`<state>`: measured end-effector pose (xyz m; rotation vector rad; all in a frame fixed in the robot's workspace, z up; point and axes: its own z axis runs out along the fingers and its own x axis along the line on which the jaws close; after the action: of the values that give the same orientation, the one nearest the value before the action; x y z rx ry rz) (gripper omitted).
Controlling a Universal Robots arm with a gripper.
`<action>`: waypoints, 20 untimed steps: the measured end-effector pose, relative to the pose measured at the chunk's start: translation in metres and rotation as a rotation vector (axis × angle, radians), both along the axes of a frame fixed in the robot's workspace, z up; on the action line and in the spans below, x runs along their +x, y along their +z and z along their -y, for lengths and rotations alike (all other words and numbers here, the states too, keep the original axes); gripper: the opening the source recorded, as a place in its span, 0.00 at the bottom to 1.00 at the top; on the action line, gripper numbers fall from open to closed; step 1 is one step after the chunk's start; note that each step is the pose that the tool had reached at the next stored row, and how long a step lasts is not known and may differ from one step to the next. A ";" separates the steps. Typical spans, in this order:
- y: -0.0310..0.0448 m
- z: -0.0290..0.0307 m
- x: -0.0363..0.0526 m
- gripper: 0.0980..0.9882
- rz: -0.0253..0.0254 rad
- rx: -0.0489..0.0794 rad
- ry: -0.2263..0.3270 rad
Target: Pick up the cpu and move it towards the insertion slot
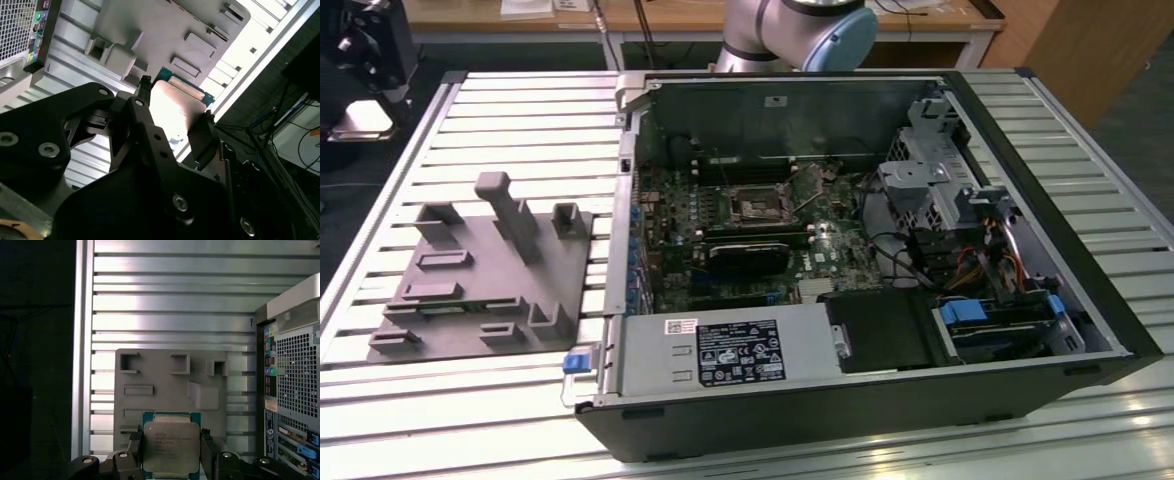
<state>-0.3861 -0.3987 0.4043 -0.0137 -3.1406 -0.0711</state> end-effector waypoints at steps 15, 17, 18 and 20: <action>0.0000 0.0000 0.0184 0.50 -0.0001 0.000 0.000; 0.0001 0.0000 0.0209 0.50 -0.0001 0.000 0.000; 0.0001 0.0000 0.0219 0.50 -0.0001 0.000 0.000; 0.0000 0.0000 0.0242 0.50 0.0000 0.000 0.000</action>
<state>-0.3619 -0.3987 0.4044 -0.0137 -3.1405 -0.0711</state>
